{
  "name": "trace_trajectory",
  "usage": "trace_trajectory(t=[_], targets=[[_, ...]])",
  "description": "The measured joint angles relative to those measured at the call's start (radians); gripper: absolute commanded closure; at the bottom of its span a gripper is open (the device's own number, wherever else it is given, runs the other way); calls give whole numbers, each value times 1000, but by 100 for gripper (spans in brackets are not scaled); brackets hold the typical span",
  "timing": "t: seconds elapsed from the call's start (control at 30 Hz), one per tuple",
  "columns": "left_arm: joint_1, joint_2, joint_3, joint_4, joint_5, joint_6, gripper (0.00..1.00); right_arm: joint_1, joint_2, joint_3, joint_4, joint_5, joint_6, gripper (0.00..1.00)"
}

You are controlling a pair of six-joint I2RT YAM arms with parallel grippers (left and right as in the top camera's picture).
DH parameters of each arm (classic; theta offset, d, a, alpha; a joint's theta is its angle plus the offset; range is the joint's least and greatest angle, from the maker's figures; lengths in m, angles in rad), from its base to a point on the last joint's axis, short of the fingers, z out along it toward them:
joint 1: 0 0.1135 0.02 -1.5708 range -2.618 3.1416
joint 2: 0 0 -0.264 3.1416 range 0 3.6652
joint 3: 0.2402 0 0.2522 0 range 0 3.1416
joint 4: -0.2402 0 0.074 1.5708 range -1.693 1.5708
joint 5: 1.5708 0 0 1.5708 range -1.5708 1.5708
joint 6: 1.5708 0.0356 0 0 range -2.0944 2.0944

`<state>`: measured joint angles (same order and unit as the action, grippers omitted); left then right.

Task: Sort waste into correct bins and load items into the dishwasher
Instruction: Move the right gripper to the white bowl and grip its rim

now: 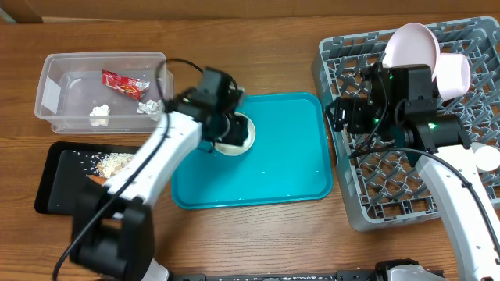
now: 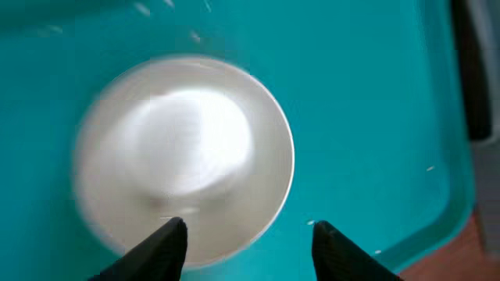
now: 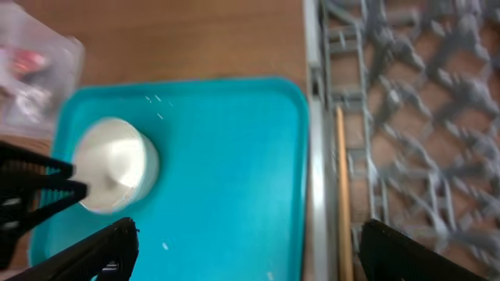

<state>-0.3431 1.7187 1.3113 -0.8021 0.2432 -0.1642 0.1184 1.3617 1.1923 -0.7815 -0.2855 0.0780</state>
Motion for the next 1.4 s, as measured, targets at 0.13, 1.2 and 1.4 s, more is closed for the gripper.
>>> trace_trajectory(t=[0.13,1.2,1.4], targets=[[105,-127,106,-120,-20,-5,41,63,9,0,68,-27,1,7],[511,-285,137,-314,-61,-27,39,474,533,-3,457,111,270,32],[511,-285,137,-314,-61,-27,39,477,585,-3,461,123,292,64]])
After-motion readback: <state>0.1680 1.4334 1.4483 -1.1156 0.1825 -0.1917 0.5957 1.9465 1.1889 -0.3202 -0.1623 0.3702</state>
